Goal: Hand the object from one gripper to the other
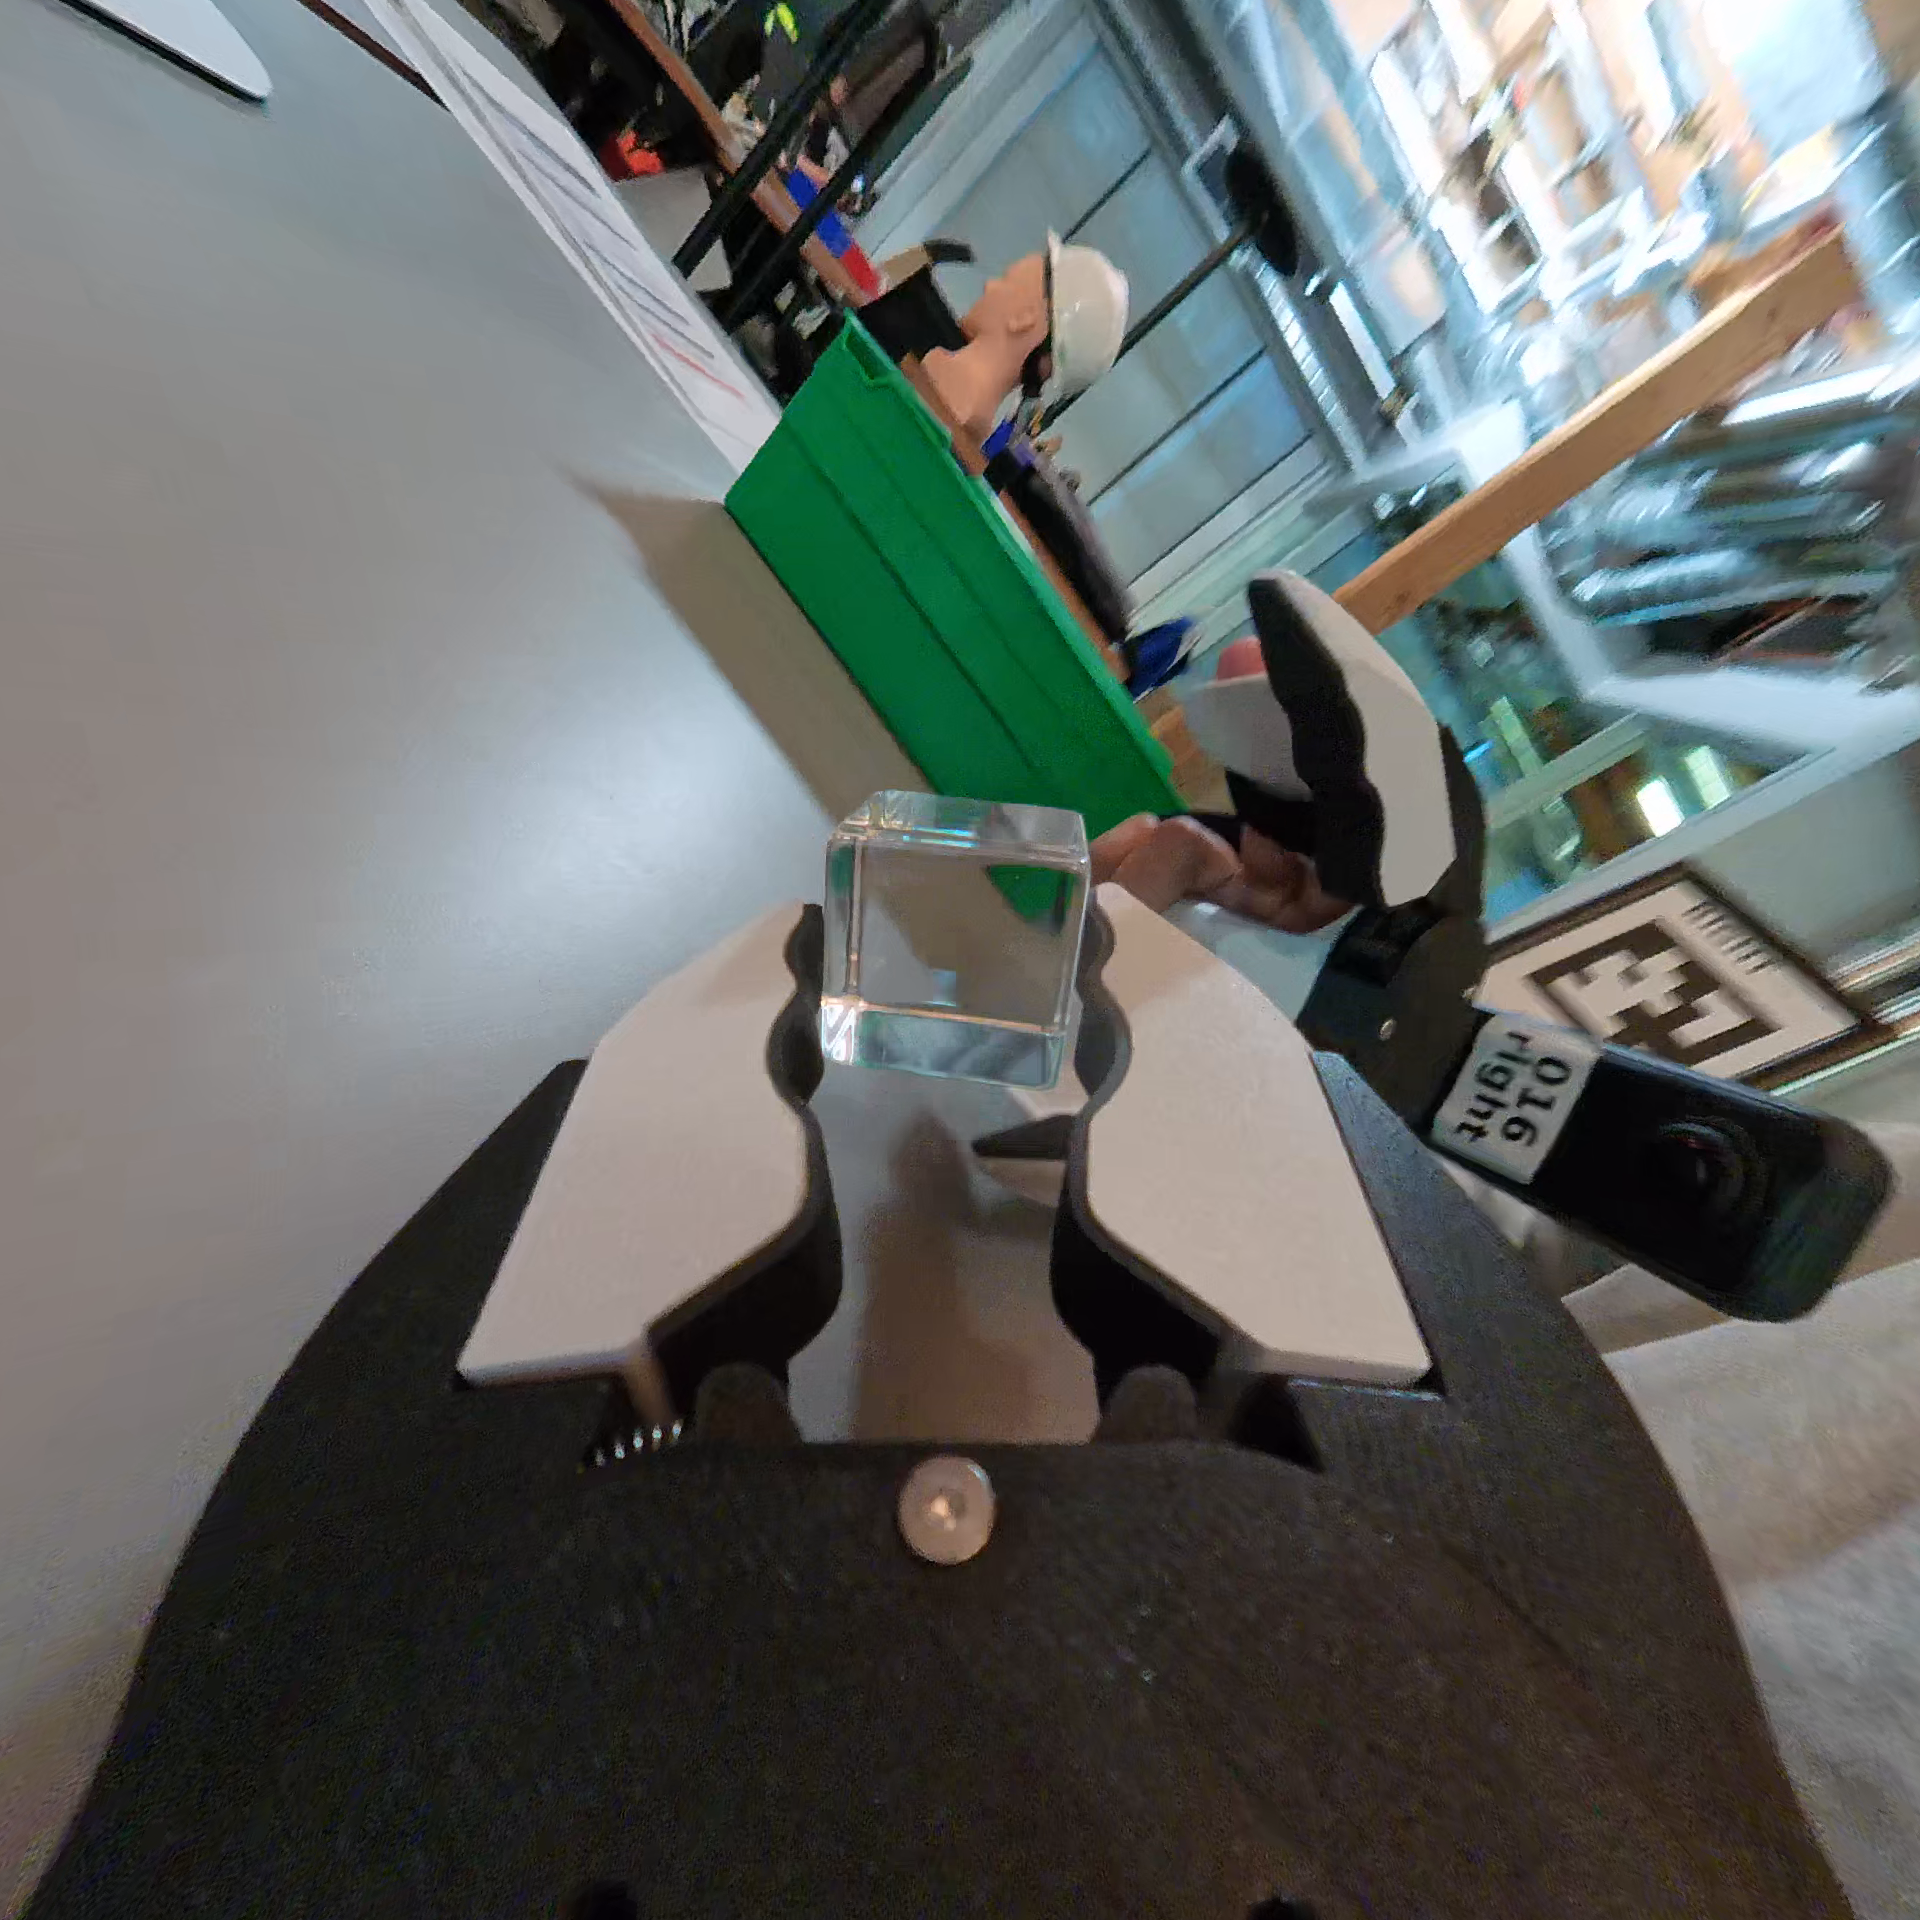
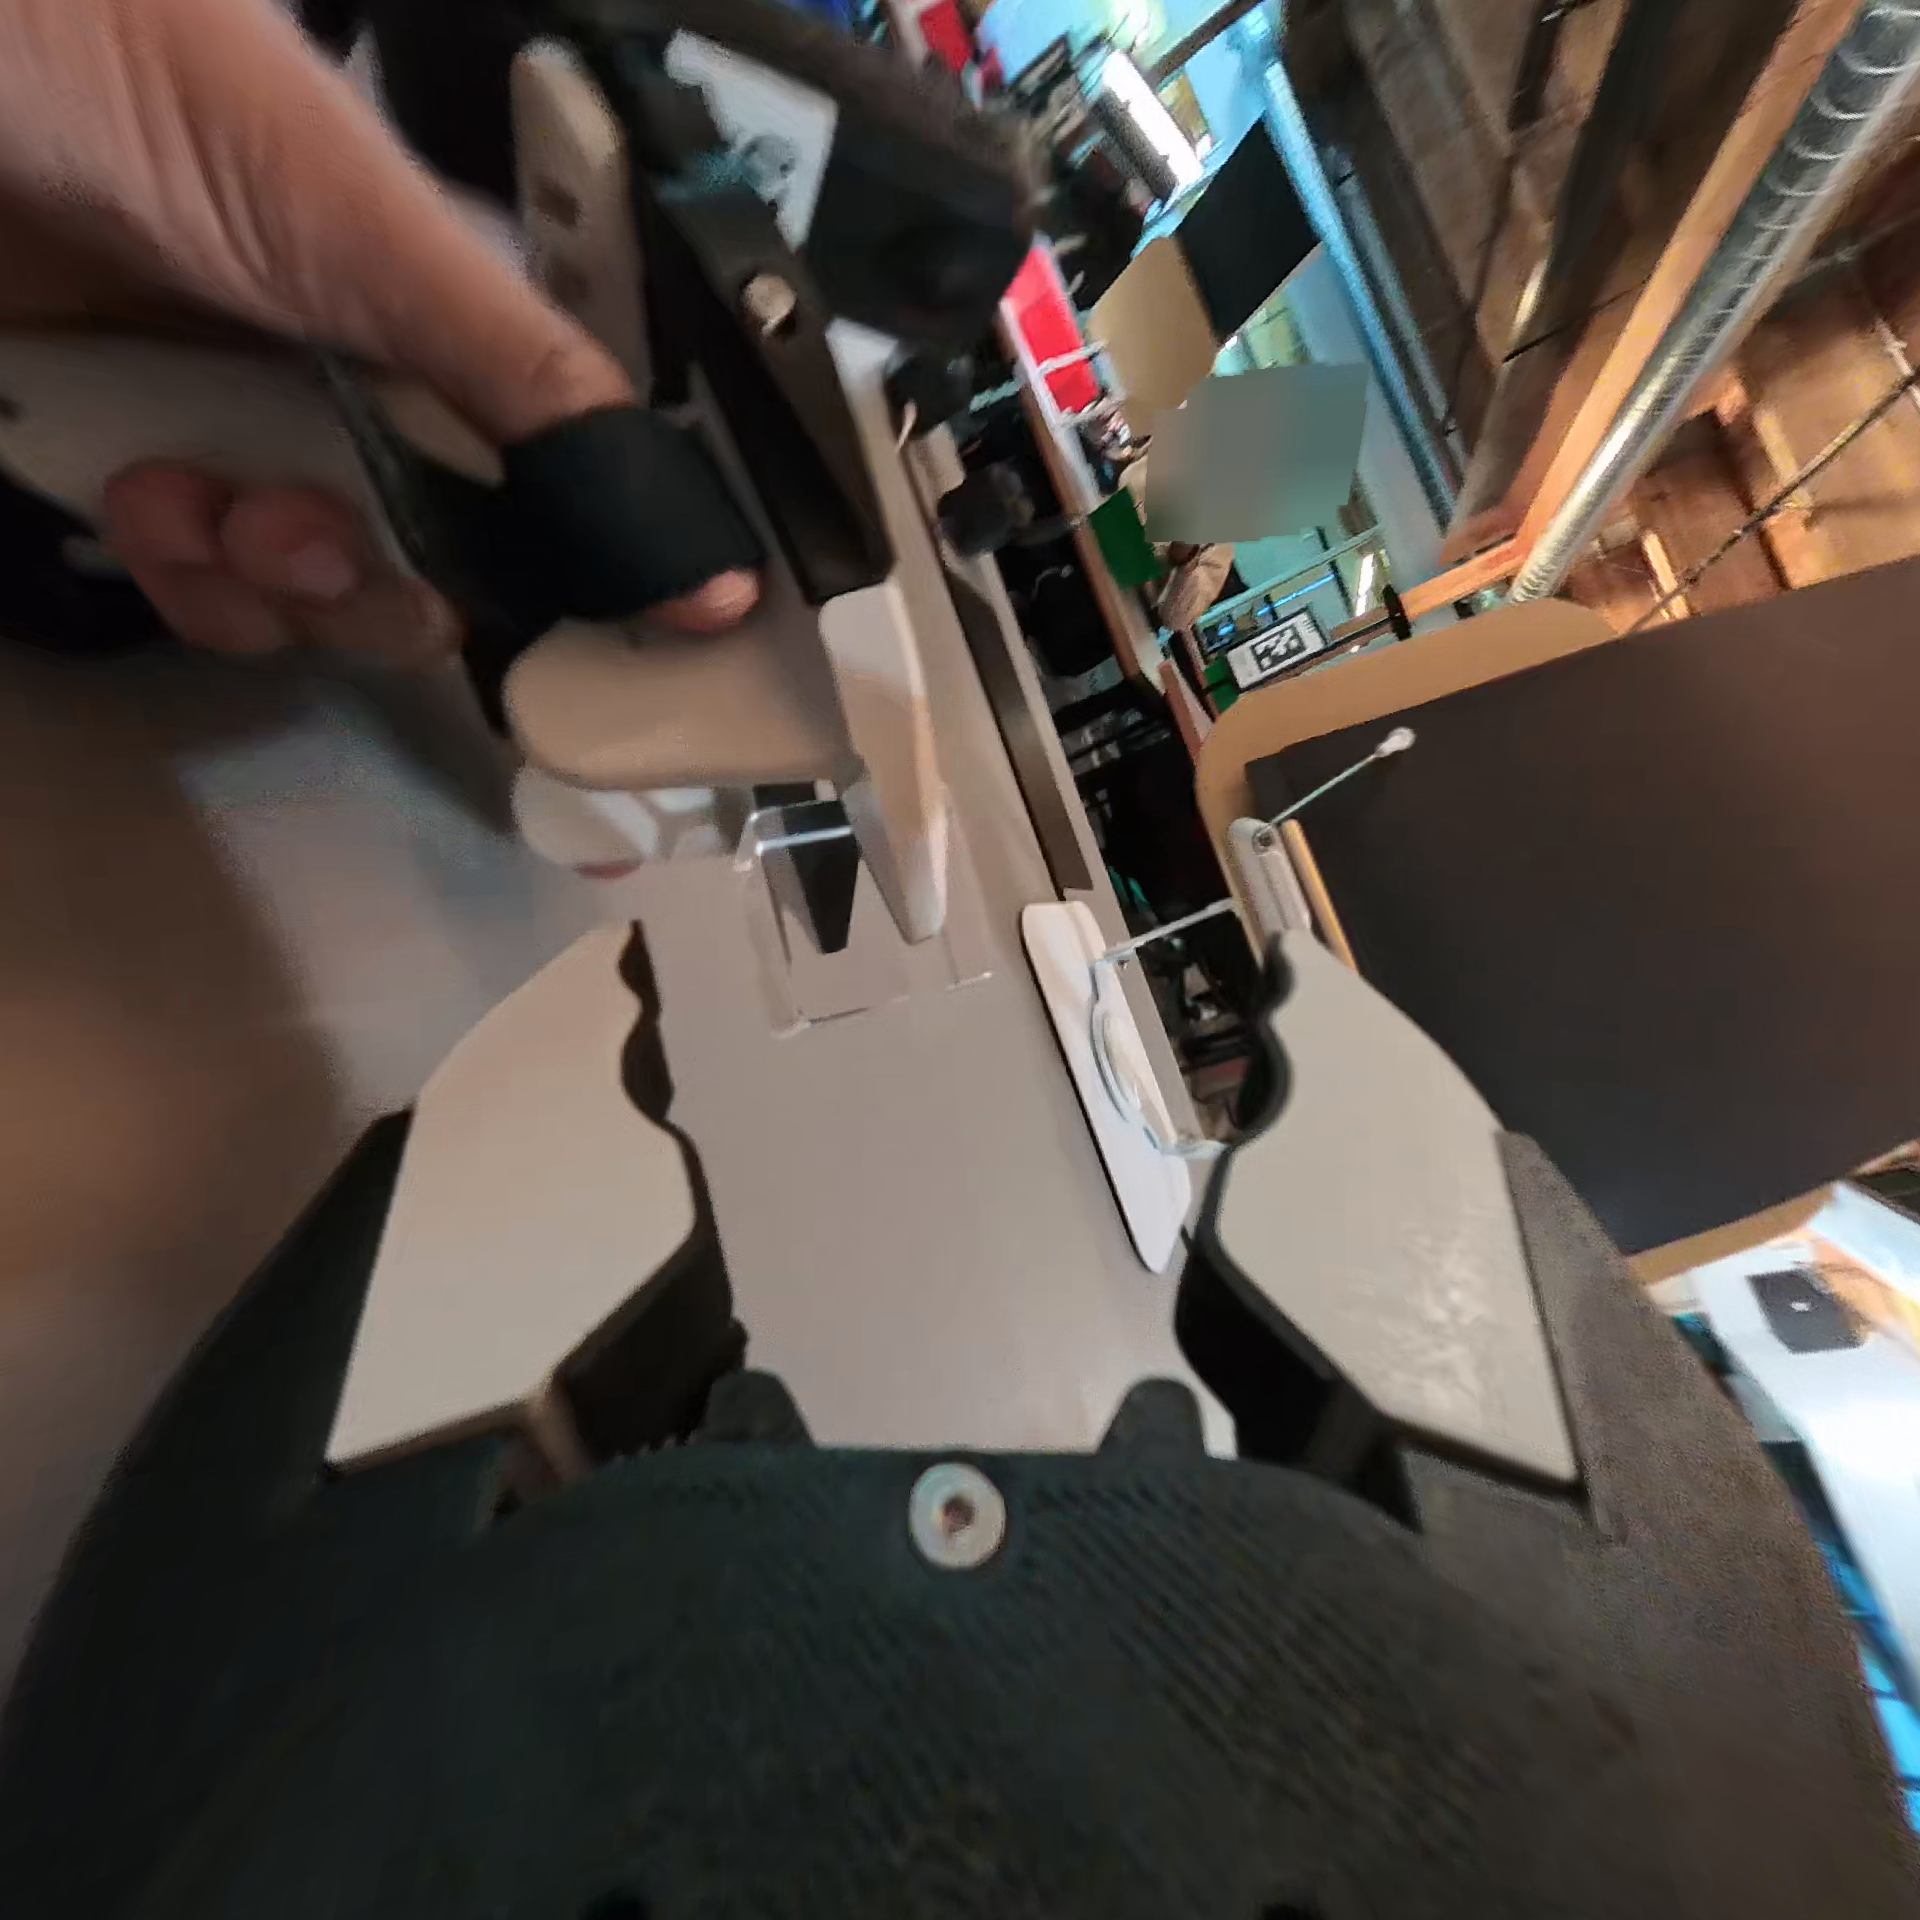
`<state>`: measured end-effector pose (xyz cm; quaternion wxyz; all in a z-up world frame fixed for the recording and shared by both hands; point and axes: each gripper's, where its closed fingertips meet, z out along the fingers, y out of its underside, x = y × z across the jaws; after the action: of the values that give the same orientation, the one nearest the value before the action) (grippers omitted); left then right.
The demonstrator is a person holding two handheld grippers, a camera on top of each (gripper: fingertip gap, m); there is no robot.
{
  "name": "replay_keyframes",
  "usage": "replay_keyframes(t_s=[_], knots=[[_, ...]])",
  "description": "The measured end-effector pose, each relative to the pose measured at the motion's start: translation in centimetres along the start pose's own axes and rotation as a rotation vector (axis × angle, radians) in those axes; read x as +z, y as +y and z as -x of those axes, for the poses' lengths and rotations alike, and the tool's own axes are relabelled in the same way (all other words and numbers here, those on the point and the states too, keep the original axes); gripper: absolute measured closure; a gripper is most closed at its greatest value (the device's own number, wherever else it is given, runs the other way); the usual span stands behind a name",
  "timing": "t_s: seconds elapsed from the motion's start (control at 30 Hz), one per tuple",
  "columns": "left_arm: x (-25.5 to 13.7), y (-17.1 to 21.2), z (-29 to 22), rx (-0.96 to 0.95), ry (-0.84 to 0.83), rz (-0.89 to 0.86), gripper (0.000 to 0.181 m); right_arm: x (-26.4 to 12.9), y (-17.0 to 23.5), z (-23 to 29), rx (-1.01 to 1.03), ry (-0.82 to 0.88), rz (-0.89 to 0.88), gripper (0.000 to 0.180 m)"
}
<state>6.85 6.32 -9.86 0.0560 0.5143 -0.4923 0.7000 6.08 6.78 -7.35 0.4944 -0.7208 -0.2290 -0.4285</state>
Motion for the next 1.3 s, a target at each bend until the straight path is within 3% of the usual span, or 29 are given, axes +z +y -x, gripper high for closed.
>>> replay_keyframes(t_s=[0.1,0.2,0.27,0.37,0.5,0.73,0.8,1.0,1.17,1.3], knots=[[-0.4,-1.2,-0.5,-0.167,0.100,-0.120,0.133,-0.2,-0.7,-1.3,0.184,0.042,-0.063,0.053],[-0.5,-2.0,-1.0,-0.325,0.191,-0.253,0.133,0.3,0.1,-1.4,0.368,0.032,-0.031,0.049],[-0.3,-2.1,-1.5,-0.383,0.239,-0.296,0.133,0.5,0.9,-1.0,0.449,0.011,0.015,0.060],[0.0,-1.9,-2.2,-0.415,0.273,-0.331,0.133,0.2,1.0,-1.0,0.511,-0.003,0.015,0.089],[-0.2,-2.3,-2.7,-0.517,0.347,-0.415,0.133,-0.3,0.0,-0.7,0.456,-0.014,-0.007,0.115],[-0.5,-2.5,-3.5,-0.624,0.445,-0.486,0.133,-0.3,-1.5,0.0,0.287,0.031,-0.003,0.126],[-0.5,-2.3,-3.9,-0.626,0.458,-0.488,0.133,-0.5,-1.6,-0.5,0.267,0.068,0.002,0.135],[-0.3,-2.2,-4.8,-0.626,0.508,-0.472,0.133,-1.1,-1.8,-1.0,0.291,0.044,-0.031,0.137],[-0.2,-2.4,-6.4,-0.483,0.509,-0.407,0.134,-1.9,-2.7,-2.1,0.303,0.045,-0.079,0.137],[-0.2,-2.7,-6.7,-0.275,0.401,-0.369,0.106,-2.4,-2.8,-2.8,0.499,-0.040,-0.161,0.137]])
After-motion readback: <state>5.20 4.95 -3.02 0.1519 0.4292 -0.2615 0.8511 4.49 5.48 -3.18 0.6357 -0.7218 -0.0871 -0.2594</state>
